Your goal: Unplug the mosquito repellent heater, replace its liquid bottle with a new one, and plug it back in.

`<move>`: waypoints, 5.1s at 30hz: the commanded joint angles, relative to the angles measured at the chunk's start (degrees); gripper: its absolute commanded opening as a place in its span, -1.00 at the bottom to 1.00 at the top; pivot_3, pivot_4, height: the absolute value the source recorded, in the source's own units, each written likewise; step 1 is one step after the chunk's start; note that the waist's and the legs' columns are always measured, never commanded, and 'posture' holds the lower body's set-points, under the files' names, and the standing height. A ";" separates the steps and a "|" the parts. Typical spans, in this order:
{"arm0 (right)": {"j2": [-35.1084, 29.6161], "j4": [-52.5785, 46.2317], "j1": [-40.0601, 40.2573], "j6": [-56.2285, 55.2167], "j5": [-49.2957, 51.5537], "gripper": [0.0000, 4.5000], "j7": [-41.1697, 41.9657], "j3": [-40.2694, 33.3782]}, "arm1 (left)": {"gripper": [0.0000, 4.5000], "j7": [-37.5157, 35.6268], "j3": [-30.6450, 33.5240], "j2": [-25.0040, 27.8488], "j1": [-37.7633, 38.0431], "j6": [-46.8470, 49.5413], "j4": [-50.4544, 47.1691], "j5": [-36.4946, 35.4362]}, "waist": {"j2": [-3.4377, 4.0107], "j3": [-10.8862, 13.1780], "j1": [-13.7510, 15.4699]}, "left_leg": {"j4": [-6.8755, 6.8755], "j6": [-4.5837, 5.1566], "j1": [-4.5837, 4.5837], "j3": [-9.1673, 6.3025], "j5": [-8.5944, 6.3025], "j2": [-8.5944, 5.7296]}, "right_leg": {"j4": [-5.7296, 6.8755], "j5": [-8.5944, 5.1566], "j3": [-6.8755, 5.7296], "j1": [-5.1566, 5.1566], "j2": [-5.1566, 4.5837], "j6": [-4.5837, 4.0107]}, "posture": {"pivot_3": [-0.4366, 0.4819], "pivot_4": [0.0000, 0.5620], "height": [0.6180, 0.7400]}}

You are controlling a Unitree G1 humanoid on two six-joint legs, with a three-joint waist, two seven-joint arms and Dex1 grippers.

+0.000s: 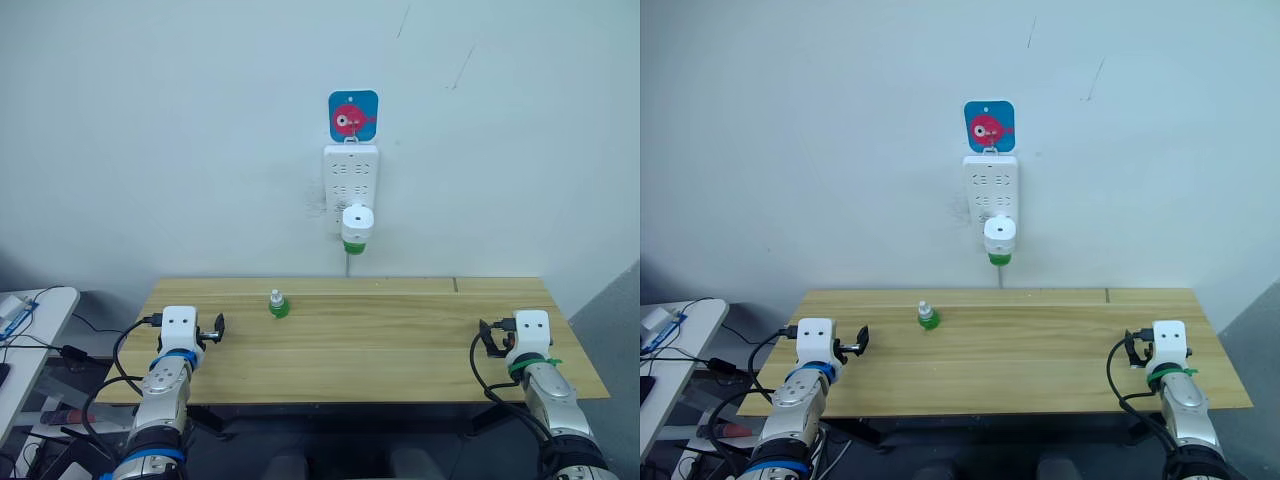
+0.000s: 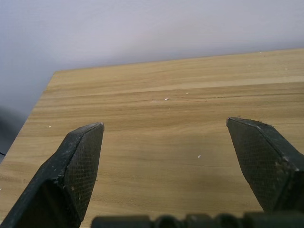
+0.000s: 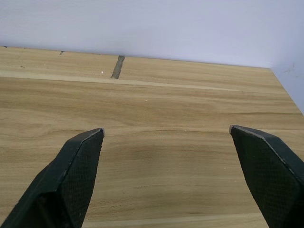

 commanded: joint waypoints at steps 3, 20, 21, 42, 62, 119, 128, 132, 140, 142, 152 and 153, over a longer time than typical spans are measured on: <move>-0.29 -0.30 -1.52 -0.92 0.08 0.97 -0.27 -0.62 | 1.00 0.19 1.13 0.40 0.38 0.85 -3.05 -1.21 | 0.00 0.02 -0.01 | 0.00 0.00 0.00 0.00 0.00 0.00 | 0.00 0.00 0.01 0.00 0.00 0.00 | -0.04 -0.73 1.00; -0.28 -0.75 -2.54 -0.37 -0.45 0.97 0.40 0.19 | 1.00 -0.99 1.51 0.83 4.10 2.58 -8.99 -2.21 | -0.03 1.74 0.01 | 0.01 0.00 -0.01 -0.06 0.00 0.07 | 0.00 0.00 0.02 -0.02 -0.02 0.00 | -0.04 -0.61 1.00; -0.24 -0.98 -2.44 -0.33 -0.42 0.97 0.46 0.24 | 1.00 -1.22 1.66 0.86 4.74 2.91 -10.09 -2.45 | -0.02 1.82 0.00 | 0.01 0.00 -0.02 -0.07 0.00 0.10 | 0.00 0.00 0.02 -0.03 -0.02 0.00 | -0.04 -0.59 1.00; -8.40 -57.33 -13.45 40.78 23.19 0.97 17.47 4.77 | 1.00 -22.10 -4.04 12.95 -6.03 32.43 -54.52 -21.68 | 0.00 7.74 -0.14 | 0.27 -0.03 -1.48 -0.15 0.03 0.75 | 0.06 0.19 -0.13 -1.30 0.35 -0.12 | -0.11 -0.18 1.00; -10.16 -67.96 -28.66 59.06 33.17 1.00 14.96 8.40 | 0.33 -30.96 -12.62 4.26 -33.51 25.11 -26.89 -15.07 | -0.49 9.49 -1.33 | 0.34 -0.03 -2.30 -0.02 0.02 0.79 | 0.20 0.38 -0.19 -2.19 0.38 -0.42 | -0.30 -0.06 1.00; 7.96 -63.82 -25.28 45.77 10.42 0.44 -3.31 17.18 | -0.40 -50.00 -14.20 -0.60 -46.71 18.29 -9.01 -10.17 | -0.62 11.78 -3.36 | 1.28 -0.02 -3.39 -0.10 0.06 0.69 | 1.00 0.54 -0.19 -3.15 0.38 -0.16 | -0.41 0.09 1.00; 5.70 -69.07 -21.39 45.11 10.19 0.31 -1.03 15.41 | -0.40 -47.63 -13.37 0.07 -46.92 18.27 -7.38 -9.52 | -0.62 11.78 -3.16 | 1.27 -0.02 -3.39 -0.11 0.06 0.67 | 0.99 0.54 -0.20 -3.14 0.37 -0.16 | -0.41 0.11 1.00; 4.01 -74.24 -17.24 47.26 12.55 0.31 0.21 13.75 | -0.40 -47.15 -13.09 1.24 -46.59 17.64 -6.90 -9.14 | -0.61 11.79 -3.33 | 1.25 -0.01 -3.42 -0.15 0.04 0.66 | 0.96 0.54 -0.20 -3.15 0.35 -0.15 | -0.42 0.11 1.00; 4.66 -77.30 -14.48 49.82 15.54 0.31 -0.12 11.58 | -0.24 -43.93 -11.85 2.29 -44.65 15.68 -7.19 -8.72 | -0.56 11.83 -3.94 | 1.35 -0.02 -3.01 -0.10 0.07 0.84 | 1.12 0.56 -0.03 -2.91 0.57 -0.19 | -0.38 0.10 1.00; 6.18 -75.82 -15.68 49.71 16.02 0.31 -1.31 10.44 | 0.05 -42.90 -10.41 3.59 -41.10 15.33 -8.12 -9.11 | -0.54 11.83 -4.33 | 1.33 -0.02 -2.95 -0.08 0.07 0.90 | 1.14 0.56 -0.01 -2.89 0.65 -0.19 | -0.37 0.09 1.00; 7.94 -72.57 -15.03 52.73 21.01 0.31 -2.06 3.60 | 0.99 -35.56 -7.77 6.76 -17.26 22.07 -36.60 -11.65 | -0.57 11.90 -3.74 | 1.23 -0.04 -3.13 -0.17 0.06 0.95 | 1.55 0.60 0.02 -3.34 0.40 -0.29 | -0.29 0.04 1.00; 7.87 -71.93 -15.23 53.29 21.74 0.31 -2.09 2.69 | 0.99 -35.08 -8.04 6.69 -14.55 22.53 -40.43 -11.85 | -0.57 11.90 -3.60 | 1.25 -0.04 -3.14 -0.13 0.07 0.95 | 1.48 0.59 0.03 -3.33 0.30 -0.29 | -0.28 0.04 1.00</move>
